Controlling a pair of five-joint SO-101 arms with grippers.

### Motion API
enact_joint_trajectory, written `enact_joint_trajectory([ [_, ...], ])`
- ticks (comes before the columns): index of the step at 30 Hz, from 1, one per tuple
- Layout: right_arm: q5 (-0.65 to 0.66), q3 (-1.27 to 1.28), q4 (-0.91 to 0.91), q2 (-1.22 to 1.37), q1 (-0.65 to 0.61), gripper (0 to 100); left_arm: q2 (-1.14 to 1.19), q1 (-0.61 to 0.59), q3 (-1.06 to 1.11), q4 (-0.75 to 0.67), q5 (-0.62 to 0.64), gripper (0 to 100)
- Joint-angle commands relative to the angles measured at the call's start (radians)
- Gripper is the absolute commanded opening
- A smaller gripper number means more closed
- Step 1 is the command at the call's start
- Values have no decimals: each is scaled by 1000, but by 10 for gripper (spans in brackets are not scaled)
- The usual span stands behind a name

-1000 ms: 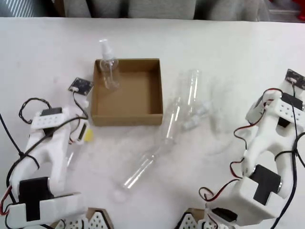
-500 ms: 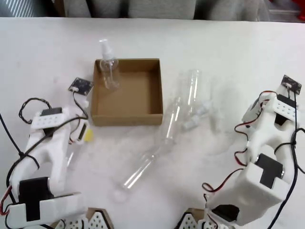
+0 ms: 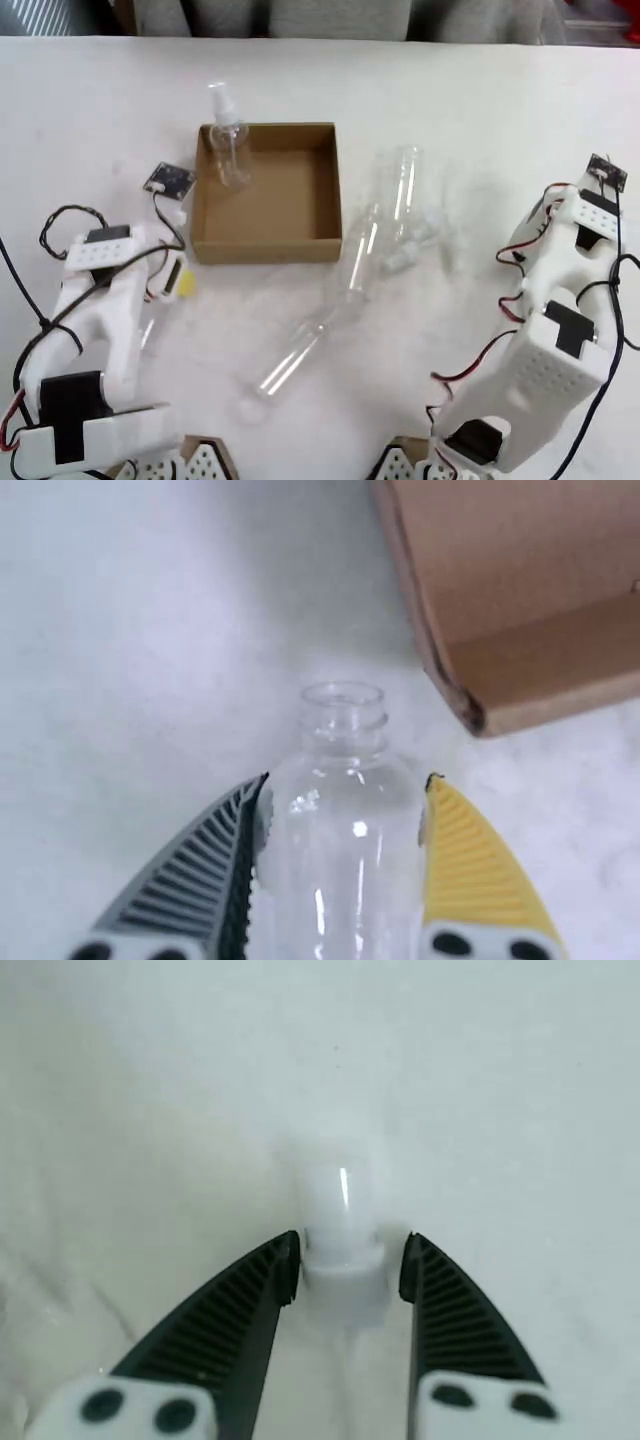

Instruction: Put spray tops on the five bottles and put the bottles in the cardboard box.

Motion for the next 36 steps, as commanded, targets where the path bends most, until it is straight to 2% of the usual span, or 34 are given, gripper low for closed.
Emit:
enact_joint_trajectory([
  [1, 51, -68, -4, 2, -10, 152, -56, -5, -3, -8, -11, 106],
  [4, 92, -69, -4, 7, -24, 152, -56, -5, -3, -8, -11, 106],
  [11, 98, -66, 67, 8, -53, 152, -56, -5, -3, -8, -11, 106],
  [18, 98, -66, 61, 8, -53, 151, -58, -5, -3, -8, -11, 106],
  [26, 98, -61, 7, 10, -48, 13, -58, -5, -3, -8, -11, 106],
  [36, 97, -69, 47, -44, -12, 16, -58, -5, -3, -8, -11, 106],
])
